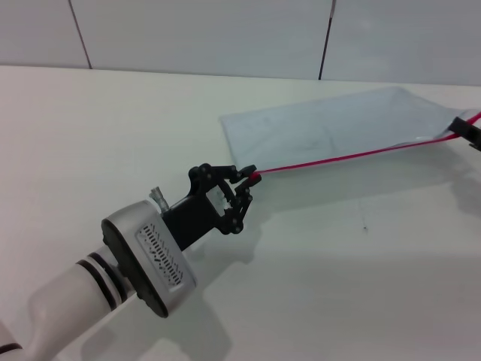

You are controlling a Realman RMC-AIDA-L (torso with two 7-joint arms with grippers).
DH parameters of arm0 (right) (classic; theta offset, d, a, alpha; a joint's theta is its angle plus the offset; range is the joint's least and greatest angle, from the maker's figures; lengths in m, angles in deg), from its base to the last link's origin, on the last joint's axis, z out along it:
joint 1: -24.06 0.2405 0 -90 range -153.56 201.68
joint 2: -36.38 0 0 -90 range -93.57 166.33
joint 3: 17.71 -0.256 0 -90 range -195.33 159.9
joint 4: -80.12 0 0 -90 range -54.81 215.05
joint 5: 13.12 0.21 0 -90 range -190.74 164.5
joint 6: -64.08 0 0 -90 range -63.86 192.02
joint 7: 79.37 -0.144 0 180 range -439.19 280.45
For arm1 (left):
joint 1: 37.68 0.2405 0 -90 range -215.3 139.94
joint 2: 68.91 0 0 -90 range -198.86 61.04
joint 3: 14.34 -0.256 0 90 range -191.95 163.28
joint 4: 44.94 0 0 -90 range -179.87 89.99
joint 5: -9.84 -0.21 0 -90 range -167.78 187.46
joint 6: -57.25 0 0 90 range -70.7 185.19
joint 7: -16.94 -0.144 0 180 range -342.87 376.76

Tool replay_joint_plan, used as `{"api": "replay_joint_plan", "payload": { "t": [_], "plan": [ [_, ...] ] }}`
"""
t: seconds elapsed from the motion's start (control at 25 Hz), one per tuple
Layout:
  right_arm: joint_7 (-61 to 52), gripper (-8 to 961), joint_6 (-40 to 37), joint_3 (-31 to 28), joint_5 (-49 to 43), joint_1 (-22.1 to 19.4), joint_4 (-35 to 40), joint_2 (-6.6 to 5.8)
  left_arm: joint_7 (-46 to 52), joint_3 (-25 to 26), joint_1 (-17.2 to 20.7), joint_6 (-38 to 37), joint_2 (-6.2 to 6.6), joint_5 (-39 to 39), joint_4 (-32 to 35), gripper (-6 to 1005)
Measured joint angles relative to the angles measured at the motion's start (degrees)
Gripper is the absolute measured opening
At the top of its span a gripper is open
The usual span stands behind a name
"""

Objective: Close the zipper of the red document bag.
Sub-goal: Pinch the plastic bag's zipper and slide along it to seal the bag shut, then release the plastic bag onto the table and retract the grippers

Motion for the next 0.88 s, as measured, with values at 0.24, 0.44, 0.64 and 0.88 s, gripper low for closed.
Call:
{"api": "replay_joint_plan", "payload": {
  "t": [0.24,0.44,0.64,0.88],
  "plan": [
    [0.63,166,0.12,-2.71,0.34,-0.78,0.25,0.1,0.11,-0.03,0.02,0.07,0.09,0.01,0.01,68],
    [0.83,171,0.42,-2.93,0.37,-0.65,0.26,0.14,0.2,0.43,0.01,-0.08,0.1,0.44,0.01,99],
    [1.62,176,0.5,-2.95,0.4,-0.21,0.3,0.08,0.84,0.59,0.01,-0.39,0.1,0.55,0.32,151],
    [9.15,181,-3.0,-3.29,5.51,-1.02,-0.17,0.45,0.9,0.67,0.22,-0.61,0.19,2.01,0.56,406]
  ]
}}
